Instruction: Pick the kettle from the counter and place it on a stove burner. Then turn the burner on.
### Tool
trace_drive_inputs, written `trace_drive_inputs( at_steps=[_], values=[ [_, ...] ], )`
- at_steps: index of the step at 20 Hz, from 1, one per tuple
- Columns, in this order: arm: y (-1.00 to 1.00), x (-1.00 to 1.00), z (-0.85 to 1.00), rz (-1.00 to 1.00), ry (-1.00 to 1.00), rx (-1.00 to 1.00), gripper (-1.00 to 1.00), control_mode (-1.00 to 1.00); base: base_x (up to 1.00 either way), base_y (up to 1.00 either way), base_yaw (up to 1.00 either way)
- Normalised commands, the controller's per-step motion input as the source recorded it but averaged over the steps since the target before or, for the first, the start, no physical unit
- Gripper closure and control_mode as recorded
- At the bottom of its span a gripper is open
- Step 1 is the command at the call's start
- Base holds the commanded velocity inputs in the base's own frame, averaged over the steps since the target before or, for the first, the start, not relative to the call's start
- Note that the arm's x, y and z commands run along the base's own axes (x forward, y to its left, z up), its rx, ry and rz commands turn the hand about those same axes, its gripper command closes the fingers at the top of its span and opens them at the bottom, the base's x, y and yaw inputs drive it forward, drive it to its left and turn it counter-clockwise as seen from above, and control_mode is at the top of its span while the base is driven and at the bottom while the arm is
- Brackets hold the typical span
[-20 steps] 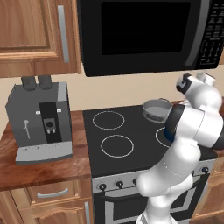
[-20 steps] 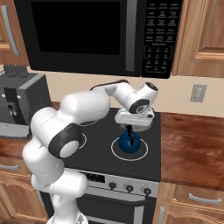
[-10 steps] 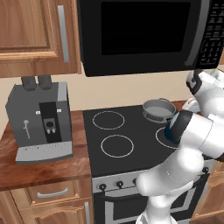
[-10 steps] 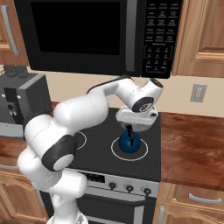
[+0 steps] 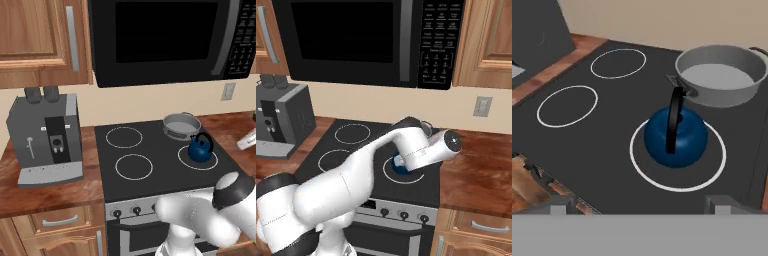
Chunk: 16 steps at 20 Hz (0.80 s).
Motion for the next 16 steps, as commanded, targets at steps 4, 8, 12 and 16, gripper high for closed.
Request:
trace_drive_inputs(
  at_steps=[4, 8, 12, 16],
  values=[
    [-0.30, -1.00, -0.03, 0.00, -0.41, 0.02, -1.00, -1.00, 0.00, 0.00, 0.00],
    [-0.02, -1.00, -0.36, 0.00, -0.27, 0.06, -1.00, -1.00, 0.00, 0.00, 0.00],
    [-0.06, -0.99, -0.76, 0.00, -0.33, 0.11, -1.00, -1.00, 0.00, 0.00, 0.00],
    [-0.13, -0.81, -0.99, 0.00, -0.14, 0.01, -1.00, -1.00, 0.00, 0.00, 0.00]
  ],
)
